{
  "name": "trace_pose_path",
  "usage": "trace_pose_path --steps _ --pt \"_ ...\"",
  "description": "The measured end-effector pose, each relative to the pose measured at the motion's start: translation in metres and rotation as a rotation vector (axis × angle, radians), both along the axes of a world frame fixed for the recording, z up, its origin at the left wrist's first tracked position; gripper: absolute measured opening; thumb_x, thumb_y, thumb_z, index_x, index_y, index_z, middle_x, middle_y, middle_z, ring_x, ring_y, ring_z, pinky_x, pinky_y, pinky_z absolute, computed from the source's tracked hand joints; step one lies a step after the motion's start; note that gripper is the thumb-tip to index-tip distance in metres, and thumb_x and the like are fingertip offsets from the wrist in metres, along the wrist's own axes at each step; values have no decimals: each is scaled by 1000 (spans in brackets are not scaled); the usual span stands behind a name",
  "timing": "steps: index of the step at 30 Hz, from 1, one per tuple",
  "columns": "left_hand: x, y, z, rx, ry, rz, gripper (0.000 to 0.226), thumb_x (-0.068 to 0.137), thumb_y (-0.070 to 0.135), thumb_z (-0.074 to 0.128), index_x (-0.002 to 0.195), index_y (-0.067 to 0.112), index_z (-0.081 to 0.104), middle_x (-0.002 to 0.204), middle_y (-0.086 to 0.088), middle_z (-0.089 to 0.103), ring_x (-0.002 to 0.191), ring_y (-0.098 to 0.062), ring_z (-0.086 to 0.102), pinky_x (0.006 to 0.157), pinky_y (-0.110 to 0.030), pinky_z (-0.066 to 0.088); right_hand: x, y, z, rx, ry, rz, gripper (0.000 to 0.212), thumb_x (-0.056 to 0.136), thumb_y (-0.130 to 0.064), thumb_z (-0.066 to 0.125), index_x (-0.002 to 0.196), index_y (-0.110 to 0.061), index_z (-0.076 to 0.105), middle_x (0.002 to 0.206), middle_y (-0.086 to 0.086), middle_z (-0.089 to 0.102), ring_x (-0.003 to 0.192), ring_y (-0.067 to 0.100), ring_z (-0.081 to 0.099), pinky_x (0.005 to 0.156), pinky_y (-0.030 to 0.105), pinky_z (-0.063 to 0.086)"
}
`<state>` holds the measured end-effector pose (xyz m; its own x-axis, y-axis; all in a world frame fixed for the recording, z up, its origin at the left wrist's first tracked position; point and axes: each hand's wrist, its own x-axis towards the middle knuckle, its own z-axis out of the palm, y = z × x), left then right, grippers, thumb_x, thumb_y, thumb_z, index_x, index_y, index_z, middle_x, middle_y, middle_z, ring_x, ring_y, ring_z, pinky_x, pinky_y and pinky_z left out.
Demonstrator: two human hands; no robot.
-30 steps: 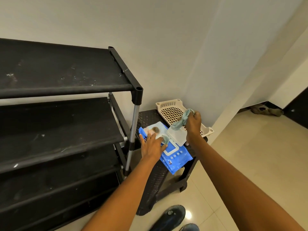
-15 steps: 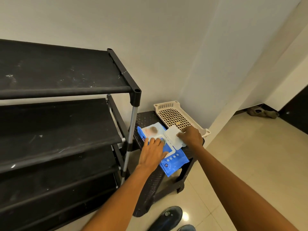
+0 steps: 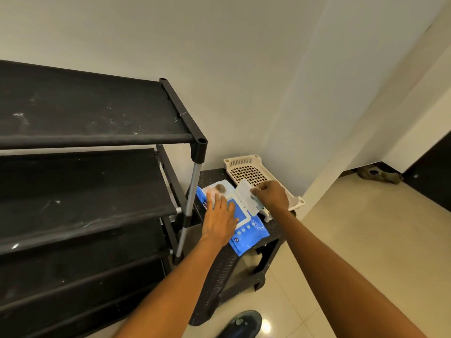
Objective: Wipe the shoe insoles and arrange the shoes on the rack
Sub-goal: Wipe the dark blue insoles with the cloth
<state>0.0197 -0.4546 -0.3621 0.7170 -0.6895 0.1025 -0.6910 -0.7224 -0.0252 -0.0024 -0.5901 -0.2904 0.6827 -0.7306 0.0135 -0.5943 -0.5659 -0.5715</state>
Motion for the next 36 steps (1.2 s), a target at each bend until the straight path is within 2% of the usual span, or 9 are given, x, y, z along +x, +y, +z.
trace_pose_path --steps 5,10,14,19,25,27,31,34,36 --pt "-6 9 -30 -70 77 -23 69 99 53 14 151 13 -4 159 -11 -6 146 -28 -12 109 -48 -18 -3 12 -13 -2 -103 61 19 87 -32 63 93 -13 67 87 -1 62 82 14 55 65 27 38" --pt "-1 7 -36 -69 142 -45 67 98 55 12 151 19 -6 159 -7 -10 146 -24 -13 114 -45 -13 -12 22 -25 58 -157 267 34 92 -35 56 77 -7 68 67 5 60 62 11 51 58 23 37" --pt "-1 10 -38 -130 135 -14 75 93 62 7 151 15 -5 159 -9 -9 146 -25 -12 116 -46 -9 -12 29 -40 92 -105 242 44 94 -35 52 78 3 67 60 10 55 55 13 43 57 28 35" --pt "-5 24 -51 -413 289 125 98 86 69 37 150 8 -6 159 -9 -1 147 -20 -3 117 -33 -7 -11 34 -54 -32 120 267 31 95 -27 49 93 -5 70 86 10 67 77 21 59 56 25 34" --pt "1 30 -55 -174 152 -28 74 93 63 20 149 26 -11 159 -7 -9 146 -25 -12 116 -40 -10 -19 18 -60 -132 165 446 26 89 -13 54 111 -20 67 118 -2 62 109 16 55 87 30 44" --pt "3 29 -53 -133 132 -27 71 93 63 18 149 28 -8 160 -6 -7 146 -26 -10 115 -44 -11 -24 14 -61 -10 0 398 22 92 -16 55 110 -16 67 114 1 64 105 16 57 82 26 45" --pt "16 25 -46 -71 80 -69 64 96 59 16 150 32 -4 159 -9 5 147 -30 -1 113 -48 -14 -30 15 -54 440 -535 -59 22 96 -27 50 97 -12 66 101 4 64 86 14 61 68 23 49" --pt "21 21 -38 15 -20 -141 58 99 54 16 150 32 0 158 -14 11 146 -36 2 114 -52 -10 -26 17 -52 806 -545 -115 30 96 -37 48 99 -12 64 89 5 66 63 12 61 53 26 50" --pt "17 18 -39 21 -40 -147 55 101 48 16 151 29 4 158 -10 12 146 -34 1 114 -53 -7 -21 21 -54 988 -569 -109 33 94 -37 52 107 -8 62 96 10 68 78 19 66 67 33 56"
